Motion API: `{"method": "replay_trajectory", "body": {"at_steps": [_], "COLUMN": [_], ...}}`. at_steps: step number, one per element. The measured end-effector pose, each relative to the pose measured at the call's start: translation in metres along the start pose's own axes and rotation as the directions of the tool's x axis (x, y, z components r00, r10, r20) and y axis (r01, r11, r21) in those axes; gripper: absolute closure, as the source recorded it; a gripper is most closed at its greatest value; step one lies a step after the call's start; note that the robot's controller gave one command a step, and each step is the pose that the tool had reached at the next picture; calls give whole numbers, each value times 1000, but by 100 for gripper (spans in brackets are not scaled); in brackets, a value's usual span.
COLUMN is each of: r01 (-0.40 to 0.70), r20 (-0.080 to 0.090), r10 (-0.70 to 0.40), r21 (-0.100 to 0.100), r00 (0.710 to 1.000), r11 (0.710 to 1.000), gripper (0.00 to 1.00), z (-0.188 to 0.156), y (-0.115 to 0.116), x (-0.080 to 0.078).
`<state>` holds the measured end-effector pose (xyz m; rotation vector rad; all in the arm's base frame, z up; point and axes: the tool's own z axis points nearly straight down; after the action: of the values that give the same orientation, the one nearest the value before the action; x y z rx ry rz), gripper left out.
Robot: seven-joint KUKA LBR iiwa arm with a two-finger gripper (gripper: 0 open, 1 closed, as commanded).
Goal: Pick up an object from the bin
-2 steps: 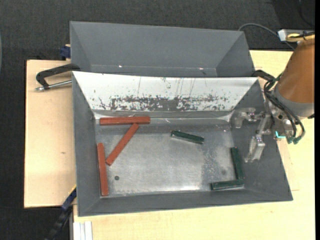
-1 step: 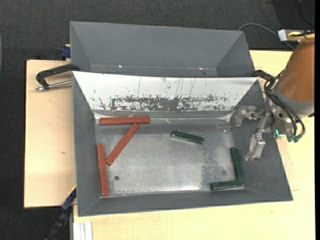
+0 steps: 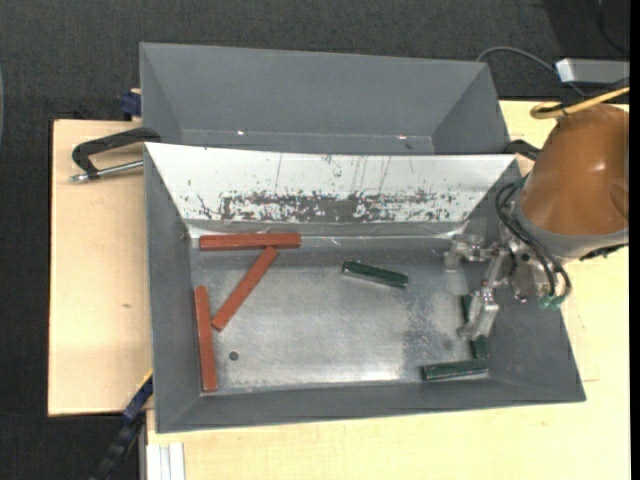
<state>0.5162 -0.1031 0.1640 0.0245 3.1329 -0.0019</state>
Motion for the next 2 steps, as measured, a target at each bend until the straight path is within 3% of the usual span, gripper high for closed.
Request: {"method": "replay_trajectory", "body": {"at_steps": [1,2], "r01": [-82,-23], "r20": [-5,0], "r10": [82,23], "r21": [-1,-2], "r00": [997,1000], "r11": [997,1000], "gripper": [0,0], "z": [32,60], "y": [43,50], "x": [-20,-66]}}
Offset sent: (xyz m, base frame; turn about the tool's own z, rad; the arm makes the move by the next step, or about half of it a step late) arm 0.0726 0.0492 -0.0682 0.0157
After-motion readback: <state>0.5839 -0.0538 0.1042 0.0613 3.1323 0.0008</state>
